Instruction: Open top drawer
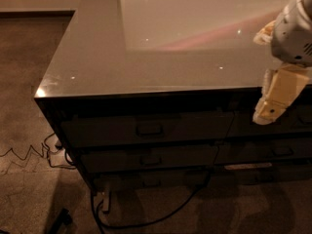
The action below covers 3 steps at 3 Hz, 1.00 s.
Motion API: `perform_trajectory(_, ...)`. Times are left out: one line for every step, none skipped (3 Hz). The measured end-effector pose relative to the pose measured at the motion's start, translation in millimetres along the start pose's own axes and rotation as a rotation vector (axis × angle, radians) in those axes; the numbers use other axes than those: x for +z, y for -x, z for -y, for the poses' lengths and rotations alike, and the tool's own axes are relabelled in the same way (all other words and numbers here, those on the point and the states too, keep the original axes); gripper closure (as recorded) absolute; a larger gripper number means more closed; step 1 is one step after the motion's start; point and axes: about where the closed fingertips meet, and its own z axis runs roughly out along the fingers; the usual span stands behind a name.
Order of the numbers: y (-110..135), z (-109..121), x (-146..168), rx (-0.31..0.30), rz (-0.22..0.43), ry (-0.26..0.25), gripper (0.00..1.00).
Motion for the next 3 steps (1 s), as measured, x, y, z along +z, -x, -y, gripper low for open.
perform_trajectory(0.0,0.0,0.3,0.000,0.000,0.000,0.00)
perform_trajectory(0.0,-3.0,10.6,0.004,-0.003,0.009,0.00)
perform_trajectory(3.5,-16.4,56.7,0.017,0.042,0.086,0.00)
